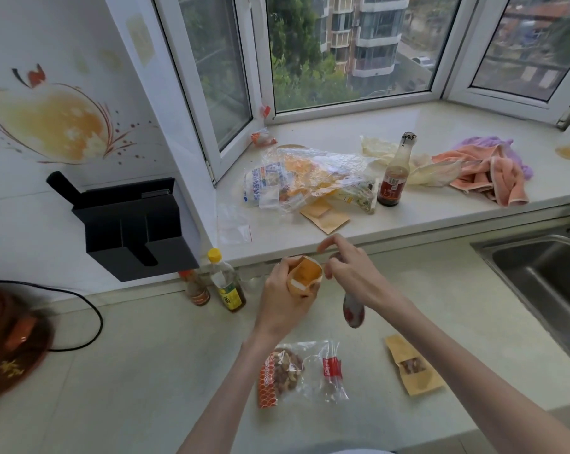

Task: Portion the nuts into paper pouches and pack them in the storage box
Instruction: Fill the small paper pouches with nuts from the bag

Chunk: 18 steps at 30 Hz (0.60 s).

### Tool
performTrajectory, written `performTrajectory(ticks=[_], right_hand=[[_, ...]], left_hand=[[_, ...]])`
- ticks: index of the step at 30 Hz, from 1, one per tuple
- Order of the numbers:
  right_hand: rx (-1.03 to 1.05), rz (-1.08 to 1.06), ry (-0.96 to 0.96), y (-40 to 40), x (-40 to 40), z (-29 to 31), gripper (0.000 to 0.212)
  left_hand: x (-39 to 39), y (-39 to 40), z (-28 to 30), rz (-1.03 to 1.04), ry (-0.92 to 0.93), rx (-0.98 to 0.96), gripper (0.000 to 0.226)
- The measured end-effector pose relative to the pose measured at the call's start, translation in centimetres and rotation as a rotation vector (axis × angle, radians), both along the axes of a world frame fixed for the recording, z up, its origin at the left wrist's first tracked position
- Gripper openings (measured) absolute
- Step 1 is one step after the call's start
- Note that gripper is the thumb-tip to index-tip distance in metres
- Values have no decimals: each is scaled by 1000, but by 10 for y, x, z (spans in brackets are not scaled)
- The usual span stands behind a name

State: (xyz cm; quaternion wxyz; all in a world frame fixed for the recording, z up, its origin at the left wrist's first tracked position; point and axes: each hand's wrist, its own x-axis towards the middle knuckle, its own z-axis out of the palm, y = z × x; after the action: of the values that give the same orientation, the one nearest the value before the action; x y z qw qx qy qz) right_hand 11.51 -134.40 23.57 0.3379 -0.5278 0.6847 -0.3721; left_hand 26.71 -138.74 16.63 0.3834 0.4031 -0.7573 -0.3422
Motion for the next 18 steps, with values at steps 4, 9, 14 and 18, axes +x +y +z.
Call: performTrajectory(ticks=[4,9,14,18], right_hand=[[-171,26,-66,5,1,4,27],[-466,-14,-258,3,7,21,16],[-416,-25,-373,5,19,8,20],[-340,-36,-374,8,14,-4,17]], left_hand=[[5,4,-17,43,-115,16,43],[3,11,-27,75,-184,21,36],[-3,17,-21,20,-150,-13,39],[-2,14,-18,59,-118,-44,41]])
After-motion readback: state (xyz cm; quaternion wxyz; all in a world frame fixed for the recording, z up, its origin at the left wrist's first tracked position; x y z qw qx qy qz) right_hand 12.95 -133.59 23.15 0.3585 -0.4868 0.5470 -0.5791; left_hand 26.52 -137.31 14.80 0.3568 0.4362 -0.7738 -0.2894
